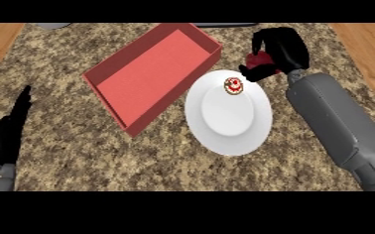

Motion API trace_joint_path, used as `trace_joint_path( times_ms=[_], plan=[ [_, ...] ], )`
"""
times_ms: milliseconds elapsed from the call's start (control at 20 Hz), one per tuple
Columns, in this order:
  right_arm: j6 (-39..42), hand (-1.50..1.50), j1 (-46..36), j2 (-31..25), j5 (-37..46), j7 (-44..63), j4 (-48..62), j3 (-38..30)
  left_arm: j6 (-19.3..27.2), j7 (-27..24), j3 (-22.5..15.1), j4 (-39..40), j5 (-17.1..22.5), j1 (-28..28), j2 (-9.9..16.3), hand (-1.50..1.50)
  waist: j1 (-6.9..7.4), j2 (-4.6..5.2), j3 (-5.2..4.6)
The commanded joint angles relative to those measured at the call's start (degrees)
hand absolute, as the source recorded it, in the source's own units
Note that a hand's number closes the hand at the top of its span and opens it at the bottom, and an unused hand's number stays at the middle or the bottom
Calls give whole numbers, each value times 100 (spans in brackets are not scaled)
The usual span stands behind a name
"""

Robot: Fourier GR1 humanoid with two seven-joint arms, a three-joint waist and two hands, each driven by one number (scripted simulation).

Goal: Pick the pear from the plate and place it in the cardboard box

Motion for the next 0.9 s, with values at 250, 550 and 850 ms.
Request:
trace_joint_path(
  times_ms=[250,550,850],
  plan=[
    [889,150,-229,460,54,1350,-2145,56,4,-240,-84,172,-197,-225,-232,0,208,108,9],
    [980,150,-803,1223,-220,1695,-1902,-419,1,177,-213,-185,-354,-251,-336,0,314,131,14],
    [626,150,-1975,2051,-140,2045,-534,-951,-236,152,-81,-83,-285,-318,-250,0,396,151,12]
  ],
)
